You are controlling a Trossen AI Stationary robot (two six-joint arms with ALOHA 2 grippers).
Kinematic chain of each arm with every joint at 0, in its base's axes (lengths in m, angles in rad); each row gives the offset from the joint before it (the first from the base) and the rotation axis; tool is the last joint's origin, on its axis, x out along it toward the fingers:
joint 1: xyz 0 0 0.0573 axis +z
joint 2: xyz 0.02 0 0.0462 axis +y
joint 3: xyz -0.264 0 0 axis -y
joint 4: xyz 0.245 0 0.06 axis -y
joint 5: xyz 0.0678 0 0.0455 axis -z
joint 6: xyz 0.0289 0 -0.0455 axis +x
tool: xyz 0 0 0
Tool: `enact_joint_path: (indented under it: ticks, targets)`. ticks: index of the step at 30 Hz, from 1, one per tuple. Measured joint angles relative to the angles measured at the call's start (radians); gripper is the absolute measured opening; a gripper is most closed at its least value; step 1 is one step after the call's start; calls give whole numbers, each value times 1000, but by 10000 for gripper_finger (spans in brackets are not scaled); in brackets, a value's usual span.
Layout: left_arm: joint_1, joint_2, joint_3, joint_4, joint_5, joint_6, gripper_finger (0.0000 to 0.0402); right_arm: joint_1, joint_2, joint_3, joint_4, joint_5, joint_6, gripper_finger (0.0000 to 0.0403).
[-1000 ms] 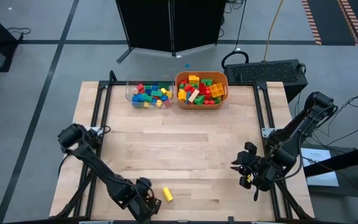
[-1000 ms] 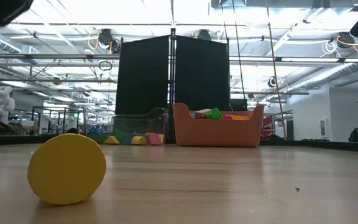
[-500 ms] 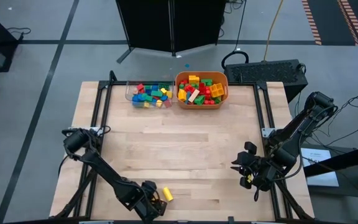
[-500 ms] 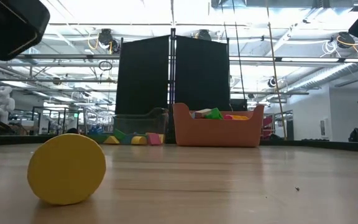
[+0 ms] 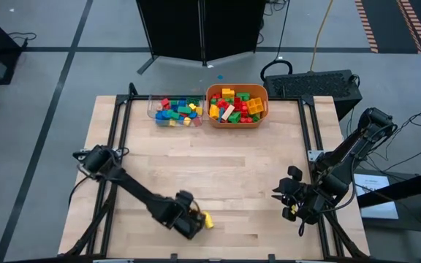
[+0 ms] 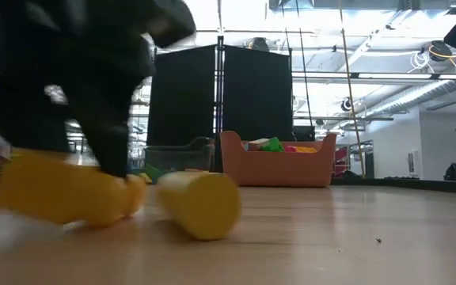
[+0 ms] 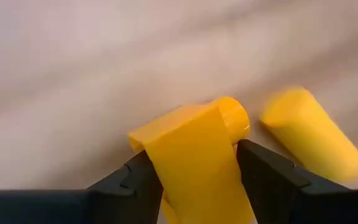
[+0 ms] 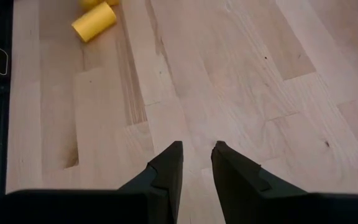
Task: Sort blocks by size
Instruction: Put the big yellow game piece into the orange bin
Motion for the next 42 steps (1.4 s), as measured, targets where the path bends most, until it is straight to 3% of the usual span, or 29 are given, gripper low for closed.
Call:
enact_joint_path:
  ticks: [8,17,24,30,36,42]
  targets:
    - [150,-1,-2,-119,-62,165,191,0,0,0,0,0,0,79]
    - [322,-62,-11,-33,-76,397,191,0,0,0,-3,0,-8,79]
    - [493,-166,-9,153,-124,624,190,0,0,0,-8,8,-11,79]
    - [623,-225,-5,349,-78,799,190,0,0,0,-9,9,1,79]
    - [622,-253,-7,267,12,873,191,0,7,0,-9,12,32,79]
    - [577,-287,-5,271,9,1289,191,0,41,0,-5,40,31,79]
